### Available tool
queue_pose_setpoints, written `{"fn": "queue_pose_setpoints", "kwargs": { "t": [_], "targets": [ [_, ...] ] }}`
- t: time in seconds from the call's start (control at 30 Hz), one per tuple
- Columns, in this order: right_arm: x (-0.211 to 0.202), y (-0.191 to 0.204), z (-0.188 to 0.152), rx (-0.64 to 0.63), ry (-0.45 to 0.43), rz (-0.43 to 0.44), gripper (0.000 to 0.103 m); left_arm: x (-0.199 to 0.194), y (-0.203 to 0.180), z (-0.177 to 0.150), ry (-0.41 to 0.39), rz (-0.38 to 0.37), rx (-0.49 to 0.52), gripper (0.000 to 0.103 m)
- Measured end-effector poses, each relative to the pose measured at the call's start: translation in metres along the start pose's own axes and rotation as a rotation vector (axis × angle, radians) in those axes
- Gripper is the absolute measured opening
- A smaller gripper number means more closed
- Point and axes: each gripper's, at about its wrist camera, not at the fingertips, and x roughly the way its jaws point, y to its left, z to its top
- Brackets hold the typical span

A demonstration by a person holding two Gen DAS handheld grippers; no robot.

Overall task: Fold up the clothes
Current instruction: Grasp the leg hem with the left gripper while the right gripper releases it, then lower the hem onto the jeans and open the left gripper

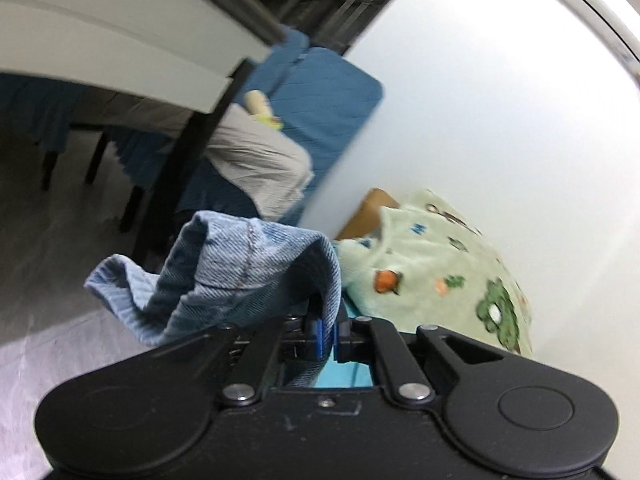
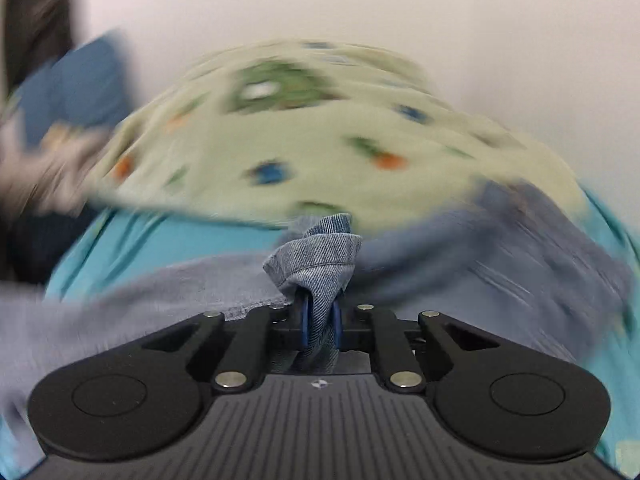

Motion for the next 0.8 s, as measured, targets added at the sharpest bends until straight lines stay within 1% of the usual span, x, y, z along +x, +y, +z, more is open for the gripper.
{"fn": "queue_pose_setpoints", "kwargs": {
  "t": [0.03, 0.07, 0.1, 0.13, 0.17, 0.2, 0.27, 0.33, 0.4, 0.47, 0.53, 0.6, 0.67, 0.8],
  "targets": [
    [0.005, -0.017, -0.005, 0.040, 0.067, -0.030, 0.012, -0.002, -0.006, -0.001, 0.001, -0.011, 0.023, 0.003],
    [0.012, -0.032, -0.012, 0.071, 0.154, -0.052, 0.015, -0.005, -0.013, -0.004, 0.001, -0.021, 0.048, 0.004],
    [0.013, -0.046, -0.018, 0.115, 0.214, -0.062, 0.017, -0.006, -0.020, -0.006, 0.005, -0.029, 0.076, 0.003],
    [0.009, -0.058, -0.021, 0.167, 0.249, -0.063, 0.020, -0.007, -0.027, -0.008, 0.009, -0.037, 0.105, 0.003],
    [0.005, -0.070, -0.024, 0.220, 0.283, -0.065, 0.028, -0.009, -0.035, -0.009, 0.019, -0.044, 0.141, 0.003],
    [-0.003, -0.079, -0.024, 0.267, 0.293, -0.066, 0.045, -0.011, -0.044, -0.011, 0.025, -0.044, 0.178, 0.003],
    [-0.033, -0.087, -0.020, 0.352, 0.242, -0.045, 0.060, -0.015, -0.064, -0.013, 0.029, -0.046, 0.250, 0.003],
    [-0.060, -0.091, -0.018, 0.413, 0.189, 0.011, 0.061, -0.021, -0.087, -0.015, 0.013, -0.055, 0.299, 0.003],
    [-0.078, -0.093, -0.019, 0.434, 0.145, 0.041, 0.061, -0.027, -0.121, -0.019, 0.006, -0.094, 0.362, 0.003],
    [-0.081, -0.092, -0.016, 0.443, 0.117, 0.045, 0.061, -0.034, -0.159, -0.029, 0.000, -0.136, 0.440, 0.003],
    [-0.082, -0.096, -0.011, 0.470, 0.096, 0.056, 0.061, -0.040, -0.200, -0.048, 0.001, -0.183, 0.526, 0.003],
    [-0.085, -0.101, -0.007, 0.479, 0.076, 0.073, 0.061, -0.044, -0.239, -0.079, 0.013, -0.220, 0.632, 0.003],
    [-0.087, -0.110, -0.004, 0.476, 0.053, 0.075, 0.061, -0.040, -0.271, -0.119, 0.051, -0.249, 0.732, 0.003],
    [-0.090, -0.137, -0.001, 0.495, 0.027, 0.050, 0.061, -0.015, -0.307, -0.213, 0.161, -0.258, 0.921, 0.003]
  ]
}}
